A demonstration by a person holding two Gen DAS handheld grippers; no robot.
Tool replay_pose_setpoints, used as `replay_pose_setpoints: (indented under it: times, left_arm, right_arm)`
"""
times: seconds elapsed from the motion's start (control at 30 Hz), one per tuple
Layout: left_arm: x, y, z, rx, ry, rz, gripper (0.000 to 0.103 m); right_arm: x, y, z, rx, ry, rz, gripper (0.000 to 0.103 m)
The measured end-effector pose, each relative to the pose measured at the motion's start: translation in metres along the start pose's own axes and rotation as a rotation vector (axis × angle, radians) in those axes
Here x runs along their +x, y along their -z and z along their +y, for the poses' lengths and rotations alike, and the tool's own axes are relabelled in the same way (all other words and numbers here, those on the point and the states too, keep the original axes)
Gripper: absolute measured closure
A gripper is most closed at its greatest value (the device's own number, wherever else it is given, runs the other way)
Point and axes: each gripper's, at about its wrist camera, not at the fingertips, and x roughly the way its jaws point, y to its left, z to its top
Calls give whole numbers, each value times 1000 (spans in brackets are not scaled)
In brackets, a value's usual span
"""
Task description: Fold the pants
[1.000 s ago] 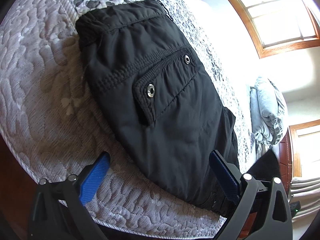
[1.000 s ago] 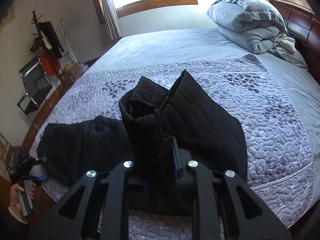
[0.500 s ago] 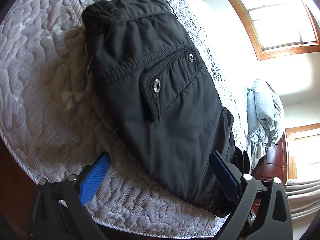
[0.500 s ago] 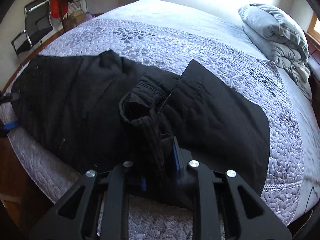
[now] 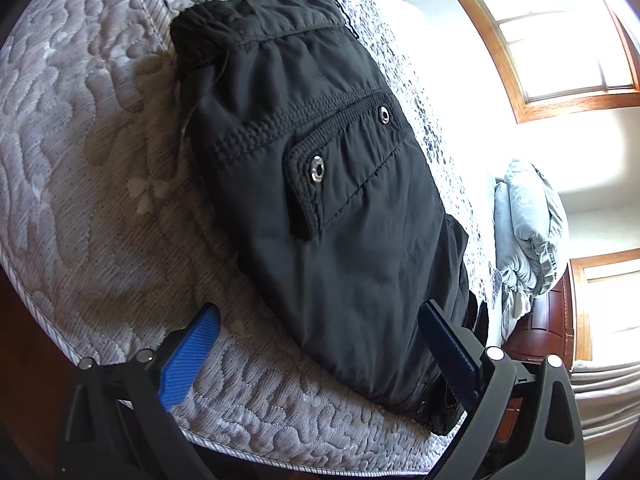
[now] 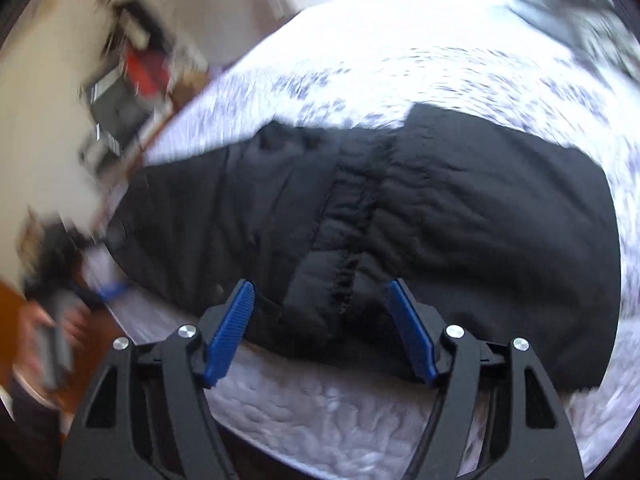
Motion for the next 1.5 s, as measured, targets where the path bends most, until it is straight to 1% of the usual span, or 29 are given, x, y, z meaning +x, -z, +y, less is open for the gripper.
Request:
replay_pose_setpoints:
  times: [0.07, 0.17, 0.3, 0.37, 0.4, 0.47, 0.5, 0.53, 0.57, 0.63, 0.67, 0.7, 0.87, 0.97, 1.03, 1.13, 1.3, 1.37, 1.43, 1.47, 1.5]
  left_arm:
    - [1, 0, -1, -3, 1, 1, 4]
    - [5, 1, -4, 1, -3, 6, 4]
    - [8, 2, -7, 0, 1, 15, 4]
    - [10, 3, -9, 4, -2, 17, 4]
    - [10, 3, -9, 5, -2, 17, 4]
    - [10, 2, -10, 3, -3, 15, 4]
    - [10, 2, -9, 2, -3, 14, 4]
    - [10, 1, -9, 0, -2, 12, 4]
    - [9, 0, -8, -1, -2, 10, 4]
    - [8, -2, -6, -6, 1, 7, 4]
    - [9, -3, -6, -8, 1, 8, 4]
    - [10, -3, -6, -9, 2, 10, 4]
    - [12, -2, -5, -3, 3, 16, 4]
    - [13, -1, -4, -10, 6, 18, 4]
    - [14, -1, -3, -12, 4, 18, 4]
    - [16, 0, -4, -16, 6, 20, 4]
    - [20, -1, -8, -8, 1, 20, 4]
    - [22, -3, -10, -10, -3, 22, 4]
    - [23, -6, -10, -17, -3, 24, 4]
    - [23, -7, -10, -19, -1, 25, 4]
    - [24, -8, -10, -20, -1, 26, 4]
  right_arm:
    - [-11, -1, -6, 28, 25, -26, 30]
    - [-14, -2, -1, -32, 110, -41, 29]
    - [3, 1, 12, -117, 192, -17, 28]
    - [15, 3, 18, -169, 281, -18, 30]
    - [21, 6, 20, -190, 310, -14, 30]
    - [33, 8, 20, -222, 352, 13, 37]
    - [38, 9, 19, -223, 366, 23, 43]
    - [41, 10, 16, -217, 369, 31, 47]
    - [42, 10, 13, -204, 354, 32, 52]
    - [42, 10, 8, -175, 311, 48, 80]
    - [41, 9, 7, -167, 306, 52, 82]
    - [39, 9, 6, -161, 297, 48, 90]
    - [18, 8, 13, -165, 255, 10, 92]
    - [0, 5, 21, -164, 186, -21, 92]
    - [-4, 5, 26, -181, 158, -15, 92]
    - [-1, 8, 32, -208, 155, 11, 92]
    - [31, 22, 28, -216, 174, 88, 92]
    - [39, 24, 28, -218, 180, 95, 92]
    - [41, 25, 28, -222, 176, 99, 86]
    - [39, 24, 28, -220, 170, 100, 85]
    - [37, 23, 28, -219, 157, 97, 76]
